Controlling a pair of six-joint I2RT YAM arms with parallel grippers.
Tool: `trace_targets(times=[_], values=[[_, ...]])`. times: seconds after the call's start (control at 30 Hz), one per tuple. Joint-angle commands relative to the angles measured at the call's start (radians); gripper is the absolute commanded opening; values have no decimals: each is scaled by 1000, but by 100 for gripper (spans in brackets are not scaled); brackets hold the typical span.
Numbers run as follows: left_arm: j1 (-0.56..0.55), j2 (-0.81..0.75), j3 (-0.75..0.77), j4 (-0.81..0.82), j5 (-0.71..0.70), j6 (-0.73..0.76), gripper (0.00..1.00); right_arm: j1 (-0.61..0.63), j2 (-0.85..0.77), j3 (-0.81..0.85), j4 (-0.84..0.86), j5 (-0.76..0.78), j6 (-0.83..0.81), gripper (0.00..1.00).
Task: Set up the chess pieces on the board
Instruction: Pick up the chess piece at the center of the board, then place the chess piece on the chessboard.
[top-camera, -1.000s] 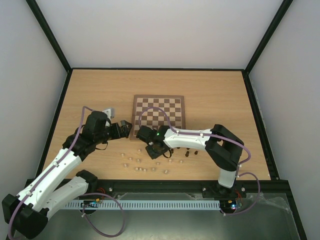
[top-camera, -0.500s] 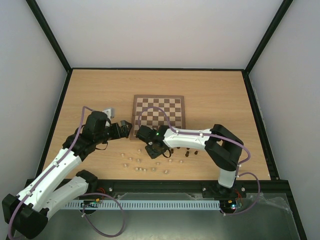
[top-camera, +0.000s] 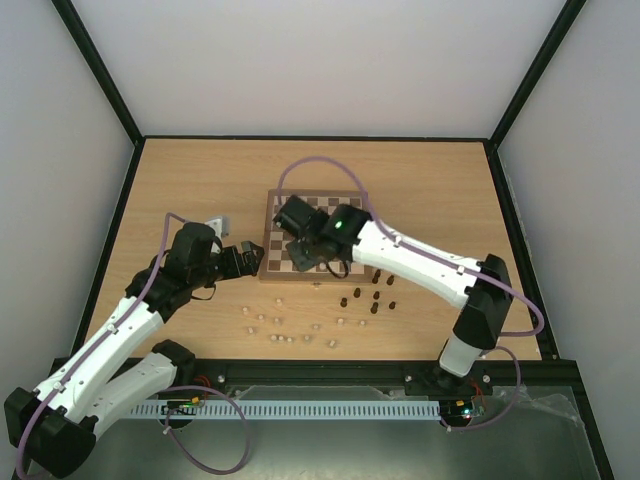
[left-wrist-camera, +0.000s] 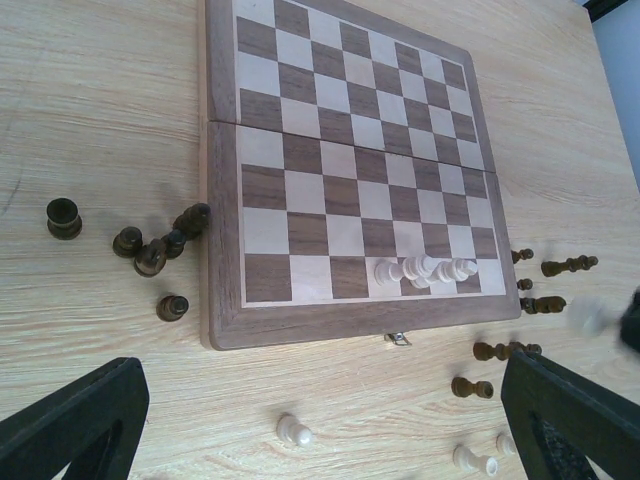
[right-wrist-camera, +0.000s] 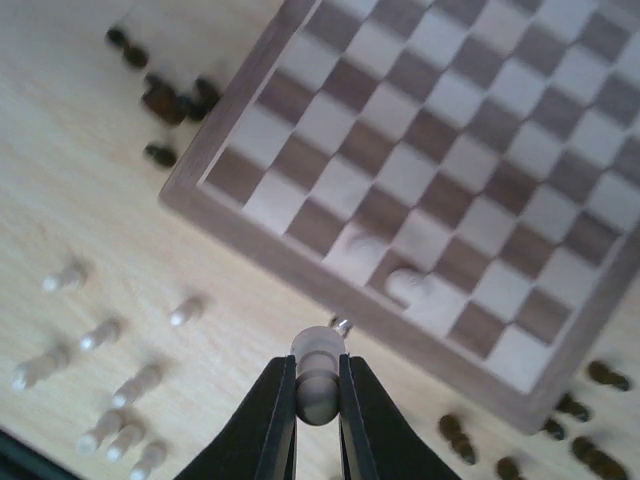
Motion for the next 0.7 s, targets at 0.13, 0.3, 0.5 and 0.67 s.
trace_targets(times=[0.13,0.3,0.5,0.67], values=[[6,11,-1,21,-5,9,99,-174,99,178,-177,49,-91,11],[7,23,9,17,1,21,100,-237,188,228,-151,10,-95,11],[7,23,14,8,3,30,100,-246,253,234,-112,-25,-96,11],[7,19,13,6,5,32,100,-246,272,195,-83,-45,-93,11]])
